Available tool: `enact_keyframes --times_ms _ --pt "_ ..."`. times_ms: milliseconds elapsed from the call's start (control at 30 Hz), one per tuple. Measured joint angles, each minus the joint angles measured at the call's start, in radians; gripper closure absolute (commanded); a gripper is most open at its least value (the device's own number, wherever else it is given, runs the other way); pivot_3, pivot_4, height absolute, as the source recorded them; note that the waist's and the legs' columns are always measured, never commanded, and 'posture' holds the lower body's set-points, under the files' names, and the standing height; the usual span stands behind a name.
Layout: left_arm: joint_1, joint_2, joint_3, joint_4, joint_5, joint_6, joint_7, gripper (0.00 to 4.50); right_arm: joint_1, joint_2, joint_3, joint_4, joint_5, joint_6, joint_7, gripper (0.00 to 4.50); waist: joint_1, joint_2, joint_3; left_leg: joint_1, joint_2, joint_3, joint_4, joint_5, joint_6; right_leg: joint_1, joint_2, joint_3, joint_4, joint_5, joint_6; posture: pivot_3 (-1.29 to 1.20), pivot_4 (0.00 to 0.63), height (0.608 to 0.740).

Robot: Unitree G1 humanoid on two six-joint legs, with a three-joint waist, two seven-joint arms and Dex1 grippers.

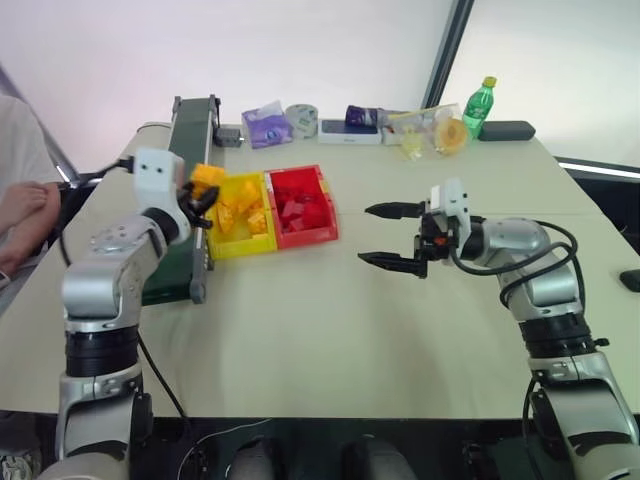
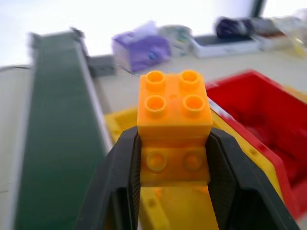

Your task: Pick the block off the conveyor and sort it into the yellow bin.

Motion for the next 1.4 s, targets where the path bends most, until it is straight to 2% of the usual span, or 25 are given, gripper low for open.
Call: enact_keyframes --times_ms 133,300,467,667,867,900,1000,1100,1200,1333,1400 --pt "-0.105 0.008 -0.091 0.211 0.029 -0.084 -0.109 3.19 0.003 0.004 0.000 -0.002 0.000 0.000 -0.014 0.00 -0.004 0.000 0.000 0.000 -0.001 0.000 0.000 0.000 0.000 -0.001 0.001 0.000 0.000 0.000 0.000 0.00 0.150 0.740" --pt "-0.235 0.008 -0.129 0.450 0.078 -0.202 -0.171 3.19 0.032 -0.002 -0.002 -0.027 0.001 0.009 -0.029 0.00 -0.009 0.000 0.000 0.000 -0.001 0.001 -0.001 0.000 0.000 -0.002 0.001 0.000 0.000 0.000 0.000 0.00 0.150 0.740" --pt "-0.250 0.024 -0.141 0.565 0.111 -0.274 -0.209 3.19 0.058 -0.016 -0.008 -0.058 0.003 0.017 -0.044 0.00 -0.010 0.000 0.000 -0.001 -0.001 0.002 -0.001 0.000 0.000 -0.003 0.001 0.000 0.000 0.000 0.000 0.00 0.150 0.740" --pt "-0.284 0.032 -0.123 0.667 0.126 -0.300 -0.172 3.19 0.069 -0.021 -0.020 -0.077 0.005 0.024 -0.057 0.00 -0.005 0.000 0.000 -0.001 -0.001 0.002 0.000 0.000 0.000 -0.003 0.001 0.000 0.000 0.000 0.000 0.00 0.150 0.740" --pt "-0.287 0.001 -0.089 0.691 0.101 -0.294 -0.165 0.24 0.069 -0.021 -0.020 -0.077 0.004 0.023 -0.057 0.00 -0.006 0.000 0.000 -0.001 -0.001 0.002 0.000 0.000 0.000 -0.003 0.001 0.000 0.000 0.000 0.000 0.00 0.150 0.740" --pt "-0.288 0.000 -0.089 0.691 0.103 -0.300 -0.156 0.05 0.069 -0.020 -0.020 -0.077 0.004 0.023 -0.057 0.00 -0.006 0.000 0.000 -0.001 -0.001 0.002 0.000 0.000 0.000 -0.003 0.001 0.000 0.000 0.000 0.000 0.00 0.150 0.740" --pt "-0.286 0.000 -0.073 0.661 0.100 -0.324 -0.142 0.05 0.069 -0.020 -0.020 -0.077 0.004 0.023 -0.057 0.00 -0.008 0.000 0.000 -0.001 -0.001 0.002 -0.001 0.000 0.000 -0.003 0.001 0.000 0.000 0.000 0.000 0.00 0.150 0.740" --pt "-0.277 0.007 -0.042 0.556 0.078 -0.359 -0.149 0.05 0.069 -0.019 -0.020 -0.077 0.004 0.023 -0.056 0.00 -0.008 0.000 0.000 -0.001 -0.001 0.002 -0.001 0.000 0.000 -0.003 0.001 0.000 0.000 0.000 0.000 0.00 0.150 0.740" --pt "-0.185 0.037 0.023 0.368 0.001 -0.313 -0.174 0.05 0.071 -0.020 -0.021 -0.077 0.005 0.023 -0.056 0.00 -0.015 0.000 0.000 -0.001 0.001 0.002 -0.001 0.000 0.000 -0.004 0.001 0.002 0.001 0.000 0.000 0.00 0.150 0.740" --pt "0.025 0.101 0.116 0.102 -0.092 -0.191 -0.175 0.05 0.075 -0.024 -0.025 -0.074 0.004 0.019 -0.049 0.00 -0.020 0.000 0.000 -0.001 0.002 0.002 -0.001 0.000 0.000 -0.004 0.001 0.002 0.002 0.000 0.000 0.00 0.150 0.740" --pt "0.054 0.105 0.162 0.039 -0.138 -0.155 -0.168 0.05 0.075 -0.025 -0.027 -0.070 0.004 0.018 -0.046 0.00 -0.014 0.000 0.000 -0.001 0.002 0.001 0.001 0.000 0.000 -0.004 0.001 0.002 0.002 0.000 0.000 0.00 0.150 0.740"
